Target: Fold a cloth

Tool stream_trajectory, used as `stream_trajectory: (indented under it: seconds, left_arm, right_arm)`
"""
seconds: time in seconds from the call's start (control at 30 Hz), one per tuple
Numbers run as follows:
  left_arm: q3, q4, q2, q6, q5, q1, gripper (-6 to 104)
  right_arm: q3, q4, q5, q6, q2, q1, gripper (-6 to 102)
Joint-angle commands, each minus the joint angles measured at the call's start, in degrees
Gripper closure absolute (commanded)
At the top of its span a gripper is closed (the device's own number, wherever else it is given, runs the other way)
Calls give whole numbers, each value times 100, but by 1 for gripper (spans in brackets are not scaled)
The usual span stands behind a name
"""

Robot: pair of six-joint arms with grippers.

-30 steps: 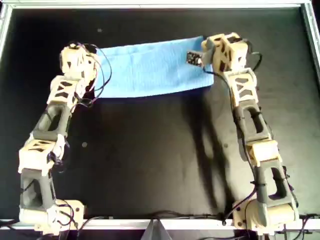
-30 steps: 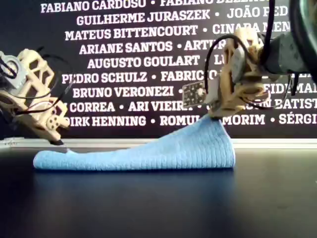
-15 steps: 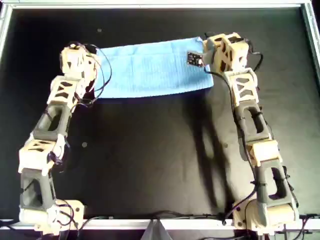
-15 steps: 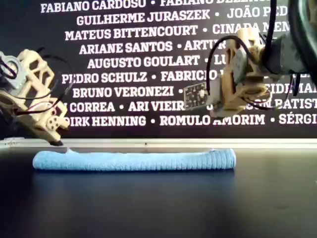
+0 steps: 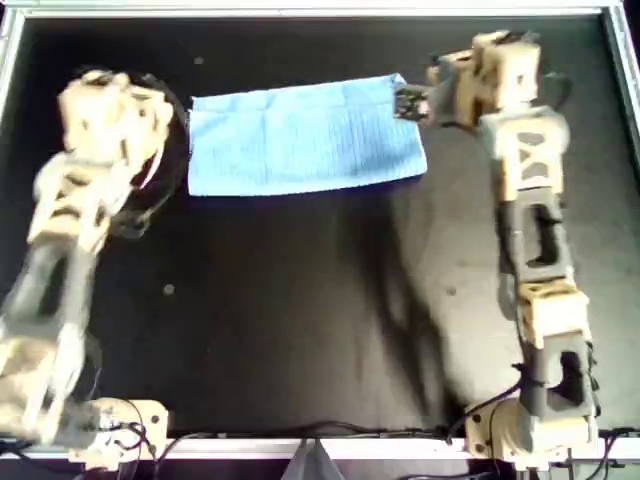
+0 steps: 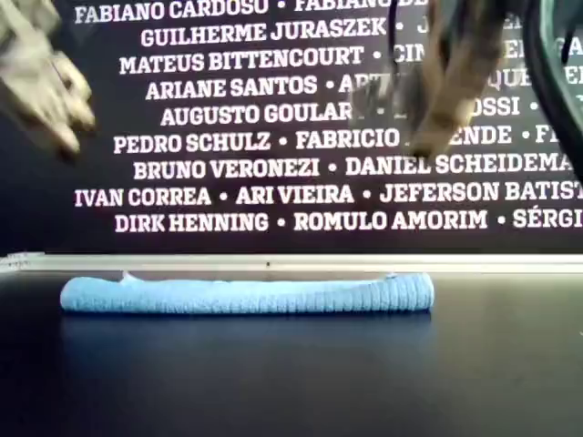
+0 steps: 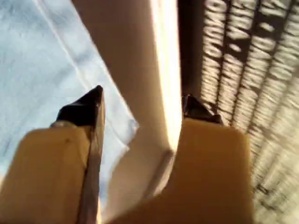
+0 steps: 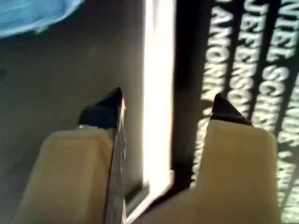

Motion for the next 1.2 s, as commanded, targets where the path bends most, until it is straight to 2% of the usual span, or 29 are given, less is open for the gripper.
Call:
stream_trajectory:
  seconds: [0.0,0.13,0.33,0.53,0.63,0.77,0.9,1.0,1.17]
  left_arm:
    - [747,9,1740,-18,-44,149,36]
    - [1635,9,2760,-9,-44,149,36]
    - [2426,9,5071,62,-35,114,37]
    - [3296,18,6618,0,-35,141,38]
    - [3867,18,7304,0,-35,141,38]
    - [4623,26,8104,-9,-35,141,38]
    - [5071,35,8174,-9,-35,149,38]
    - [5511,26,8174,-18,-18,62,38]
    - [6319,26,8174,-9,-26,70,38]
  right_arm:
    - [-466,1178,18,-26,1441,-9,21]
    - [-457,1758,26,-18,2241,-18,21]
    - [-105,1775,35,70,3911,-18,21]
    - [1881,1775,88,70,6311,-18,21]
    - [3621,1758,404,44,7655,-18,21]
    - [6311,1696,1055,-9,9123,-53,21]
    - [8464,940,1591,-26,10143,-53,21]
    - [9721,-167,1740,-35,10591,9,21]
    - [11215,-2048,1758,-26,10564,-44,21]
